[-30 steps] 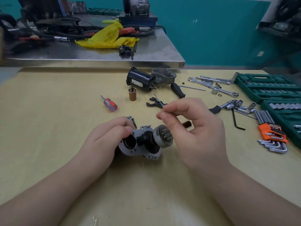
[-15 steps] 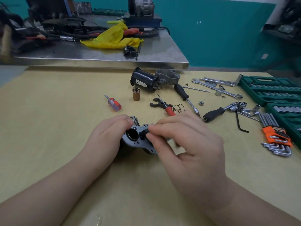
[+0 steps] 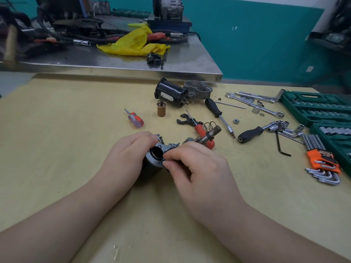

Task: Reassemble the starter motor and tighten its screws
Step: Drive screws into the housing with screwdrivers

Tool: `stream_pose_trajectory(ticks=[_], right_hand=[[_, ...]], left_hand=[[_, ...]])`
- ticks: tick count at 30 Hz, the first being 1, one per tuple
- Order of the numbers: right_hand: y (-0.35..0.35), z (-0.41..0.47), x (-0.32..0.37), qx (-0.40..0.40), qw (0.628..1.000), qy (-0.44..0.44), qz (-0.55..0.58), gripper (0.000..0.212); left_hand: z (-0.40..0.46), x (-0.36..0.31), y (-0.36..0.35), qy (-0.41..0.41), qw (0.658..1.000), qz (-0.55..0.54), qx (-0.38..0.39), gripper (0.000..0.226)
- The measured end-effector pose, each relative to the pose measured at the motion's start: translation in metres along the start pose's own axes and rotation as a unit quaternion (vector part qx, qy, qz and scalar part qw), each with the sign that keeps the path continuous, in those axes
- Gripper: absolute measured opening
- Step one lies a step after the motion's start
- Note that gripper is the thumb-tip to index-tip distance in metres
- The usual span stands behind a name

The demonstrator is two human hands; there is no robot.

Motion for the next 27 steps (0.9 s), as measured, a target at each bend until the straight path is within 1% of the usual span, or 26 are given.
stream_pose_trajectory(ticks=[3,7,11,14,17,19,24,27], right_hand=[[-0.002,0.000,0.002,0.008,1.000,0.002,-0.018,0.005],[-0.001,0.001,0.003,0.004,1.000,-0.001,-0.030,0.005],[-0.001,0.001,0.003,-0.001,0.999,-0.005,-0.035,0.006],[-0.001,-0.002,-0.001,0.012,0.999,-0.030,-0.003,0.010],[0.000,-0.004,-0.010,0.027,0.994,-0.074,0.075,0.016],[0.002,-0.004,-0.013,0.028,0.990,-0.087,0.108,0.017],[0.000,-0.005,-0.012,0.017,0.992,-0.092,0.084,0.018],[-0.002,-0.006,-0.014,0.021,0.988,-0.113,0.104,0.019]], left_hand=[[-0.001,-0.001,-0.002,0.010,0.999,-0.030,0.007,0.042],[-0.002,0.000,-0.003,0.029,0.998,-0.053,0.011,0.044],[-0.001,0.001,-0.002,0.040,0.998,-0.046,0.002,0.045],[-0.002,-0.001,-0.003,0.031,0.998,-0.049,0.005,0.044],[-0.002,0.001,-0.002,0.032,0.998,-0.056,0.002,0.043],[-0.001,0.003,-0.002,0.035,0.998,-0.061,-0.003,0.041],[0.000,0.007,-0.002,0.037,0.997,-0.066,-0.007,0.042],[0.002,0.007,-0.001,0.035,0.997,-0.061,-0.012,0.039]])
Point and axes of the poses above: each hand's wrist, its own z-axis towards the middle knuckle, its own y-axis out of the back of the hand, x = y × z, the point moved 6 cm from there along z, towards the middle knuckle, and after that the axes turned 7 degrees about z, right-handed, at the moved point
